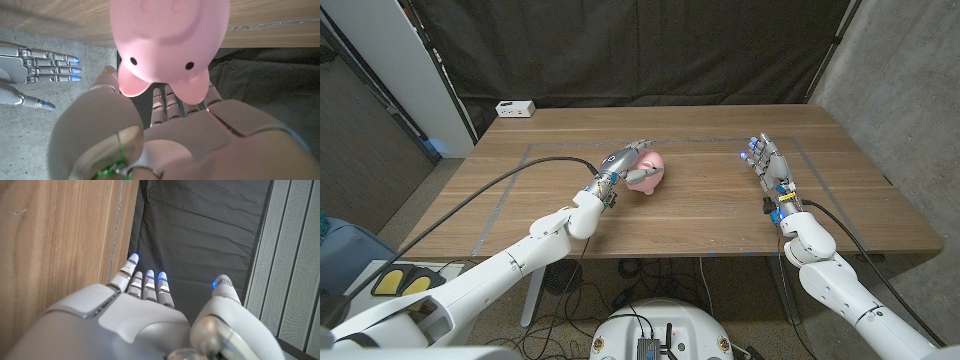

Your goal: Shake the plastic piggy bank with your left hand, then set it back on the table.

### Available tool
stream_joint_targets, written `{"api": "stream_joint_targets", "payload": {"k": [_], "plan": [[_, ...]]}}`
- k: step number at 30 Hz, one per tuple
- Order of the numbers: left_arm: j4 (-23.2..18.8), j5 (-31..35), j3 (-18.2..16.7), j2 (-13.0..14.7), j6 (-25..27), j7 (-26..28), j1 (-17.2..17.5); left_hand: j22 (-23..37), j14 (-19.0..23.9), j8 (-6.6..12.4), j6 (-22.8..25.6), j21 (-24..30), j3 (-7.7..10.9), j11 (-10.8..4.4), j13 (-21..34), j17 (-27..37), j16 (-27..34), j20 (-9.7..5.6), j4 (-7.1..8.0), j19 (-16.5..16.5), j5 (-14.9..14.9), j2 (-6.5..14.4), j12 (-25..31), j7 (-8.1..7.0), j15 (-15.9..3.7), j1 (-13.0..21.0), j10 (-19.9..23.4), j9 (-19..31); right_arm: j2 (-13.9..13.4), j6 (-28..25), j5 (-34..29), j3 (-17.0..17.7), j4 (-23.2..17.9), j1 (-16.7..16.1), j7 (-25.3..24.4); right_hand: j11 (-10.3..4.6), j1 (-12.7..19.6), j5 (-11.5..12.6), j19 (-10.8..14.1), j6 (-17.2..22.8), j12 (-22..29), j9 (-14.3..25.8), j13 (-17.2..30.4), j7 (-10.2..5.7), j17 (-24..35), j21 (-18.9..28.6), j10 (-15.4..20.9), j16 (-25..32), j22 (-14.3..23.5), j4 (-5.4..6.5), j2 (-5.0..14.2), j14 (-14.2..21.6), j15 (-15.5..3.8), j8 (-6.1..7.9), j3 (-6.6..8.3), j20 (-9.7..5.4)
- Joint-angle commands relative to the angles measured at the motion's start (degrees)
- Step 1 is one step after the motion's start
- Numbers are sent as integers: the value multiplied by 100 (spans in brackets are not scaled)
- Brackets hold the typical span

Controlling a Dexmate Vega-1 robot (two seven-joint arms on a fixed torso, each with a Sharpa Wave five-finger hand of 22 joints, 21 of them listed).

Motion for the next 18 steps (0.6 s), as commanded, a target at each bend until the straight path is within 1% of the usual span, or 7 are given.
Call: {"api": "stream_joint_targets", "payload": {"k": [1,6,11,14,15,16,18], "plan": [[-337,-115,-175,152,106,-230,98,20,-135,23,-67,-34,-46,21,-36,1,-30,19,-3,-178,-24,-9,-16,-17,43,-110,-115,-8,20,-28,-19,-34,32,44,-8,8,48,39,47,20,-12,10,9,29,17,-20,16,-19,27,-21,-9,40,29,-5,8,16],[-408,-247,-252,188,47,-321,125,16,-284,25,-164,-51,-82,50,-87,0,-25,19,20,-387,-36,-16,-13,-5,72,-233,-256,-28,29,-45,-38,-51,35,60,-28,8,51,38,49,27,-11,10,9,26,16,-19,19,-19,27,-23,-13,44,30,-2,7,18],[-504,-525,-398,218,-99,-377,210,15,-365,20,-260,-48,-125,116,-131,10,-3,22,102,-536,-57,26,19,38,81,-416,-287,-41,60,-15,-50,-73,75,95,-15,7,50,38,64,27,-11,10,9,25,16,-13,19,-17,27,-21,-15,48,21,-2,5,-2],[-617,-647,-504,238,-94,-389,283,12,-358,33,-297,-36,-152,233,-175,9,29,17,167,-632,-67,70,58,142,41,-560,-243,-54,76,-9,-83,-86,90,115,-40,16,49,38,109,25,-11,10,9,40,17,3,20,-13,26,-19,-15,58,-10,-3,4,-51],[-630,-708,-542,239,-136,-378,304,8,-330,24,-364,-22,-161,280,-212,2,49,10,198,-674,-67,101,77,301,15,-638,-212,-65,83,-2,-81,-90,98,124,-35,17,50,39,113,27,-10,10,9,45,17,4,22,-10,26,-20,-15,64,-13,-2,4,-62],[-639,-783,-585,233,-186,-360,331,1,-289,25,-407,18,-164,323,-255,-9,65,-113,221,-634,-67,136,88,444,-8,-703,-188,-76,87,0,-87,-94,103,132,-36,18,50,39,126,30,-7,10,9,47,17,8,29,-7,26,-19,-14,72,-24,-1,3,-83],[-655,-903,-668,225,-274,-316,379,-10,-254,37,-446,80,-178,406,-331,-28,72,-402,257,-524,-73,176,107,568,-13,-818,-130,-94,90,-4,-105,-103,104,145,-46,26,53,40,141,40,-5,10,9,53,17,12,36,-3,25,-19,-12,84,-53,3,4,-104]]}}
